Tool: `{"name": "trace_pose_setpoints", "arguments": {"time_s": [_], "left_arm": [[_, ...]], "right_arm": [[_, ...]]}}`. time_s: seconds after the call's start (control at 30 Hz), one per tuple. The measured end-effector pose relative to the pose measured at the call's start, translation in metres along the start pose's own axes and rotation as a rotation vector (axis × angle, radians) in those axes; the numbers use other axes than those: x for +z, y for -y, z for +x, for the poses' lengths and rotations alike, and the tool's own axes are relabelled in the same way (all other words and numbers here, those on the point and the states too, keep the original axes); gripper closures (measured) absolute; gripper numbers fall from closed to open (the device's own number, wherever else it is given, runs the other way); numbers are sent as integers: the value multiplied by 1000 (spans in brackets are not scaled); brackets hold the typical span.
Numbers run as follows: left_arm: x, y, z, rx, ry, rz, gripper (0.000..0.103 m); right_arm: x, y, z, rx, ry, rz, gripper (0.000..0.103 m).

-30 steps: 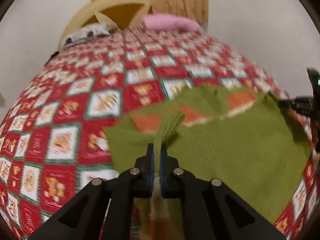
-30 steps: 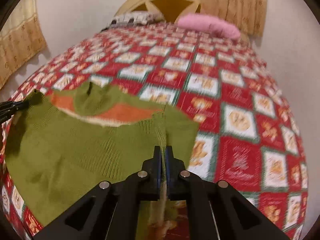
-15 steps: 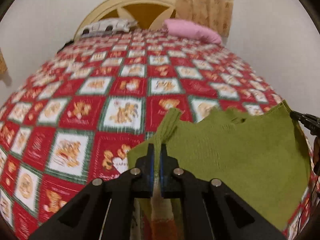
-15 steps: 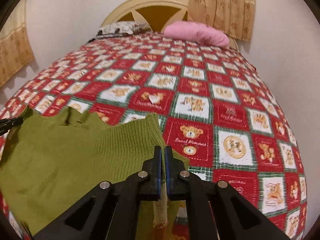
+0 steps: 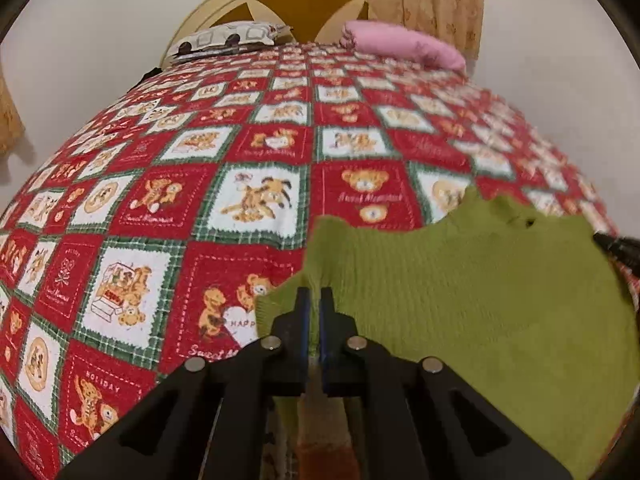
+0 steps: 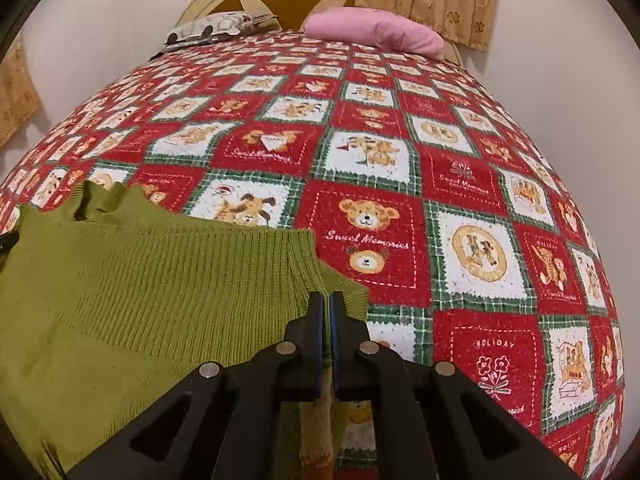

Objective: Fold small clothes

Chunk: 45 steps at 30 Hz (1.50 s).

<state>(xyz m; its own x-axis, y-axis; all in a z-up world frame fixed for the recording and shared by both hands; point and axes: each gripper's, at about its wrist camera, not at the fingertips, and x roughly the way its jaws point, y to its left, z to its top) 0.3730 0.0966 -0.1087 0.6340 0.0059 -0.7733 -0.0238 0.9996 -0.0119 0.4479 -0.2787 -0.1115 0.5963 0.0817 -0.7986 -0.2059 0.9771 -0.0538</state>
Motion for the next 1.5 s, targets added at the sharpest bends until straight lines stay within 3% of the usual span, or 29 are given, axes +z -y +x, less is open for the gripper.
{"name": "trace_pose_setpoints", "arguments": {"time_s": [0.07,0.1,0.17,0.2,0.23,0.3,0.47,0.53,0.6,0.8,0.9,1.07,1.2,1.27,1.43,1.5], "left_arm": [[0,2,1,10,-8,12,97],[1,0,-3,19,-1,4,91],[0,-3,-15,17,19,-5,87],[-2,-4,-24,14,27,-1,77],[-4,-4,-30,17,32,10,63],[-11,-1,-45,62,47,38,46],[-27,8,-72,42,38,45,44],[-33,16,-79,12,42,42,38],[-42,27,-77,37,18,72,36],[-55,22,-53,142,-17,66,32],[-58,9,-45,119,-15,3,21],[-63,4,-46,100,18,-37,17],[-64,-1,-46,146,21,-75,9],[-65,-3,-44,148,14,-81,6],[-66,-10,-42,117,13,-120,2],[-66,-13,-41,94,6,-133,1]], "right_arm": [[2,1,-4,5,-9,12,100],[3,0,-8,6,-5,12,95],[2,-4,-21,-8,5,2,75],[-1,-8,-31,1,16,-3,58],[-3,-11,-40,15,29,-4,49],[-10,-24,-60,61,58,-16,49],[-40,-87,-92,183,46,-129,48],[-52,-111,-93,216,32,-170,48],[-57,-128,-83,223,1,-184,48],[-51,-126,-57,208,-61,-91,42],[-49,-128,-73,185,-19,-79,42],[-41,-156,-97,265,57,-129,42],[-27,-181,-67,296,-21,-131,42],[-23,-185,-40,239,-97,-122,42],[-2,-180,-10,223,-82,-41,42],[5,-185,-2,183,-72,-62,42]]}}
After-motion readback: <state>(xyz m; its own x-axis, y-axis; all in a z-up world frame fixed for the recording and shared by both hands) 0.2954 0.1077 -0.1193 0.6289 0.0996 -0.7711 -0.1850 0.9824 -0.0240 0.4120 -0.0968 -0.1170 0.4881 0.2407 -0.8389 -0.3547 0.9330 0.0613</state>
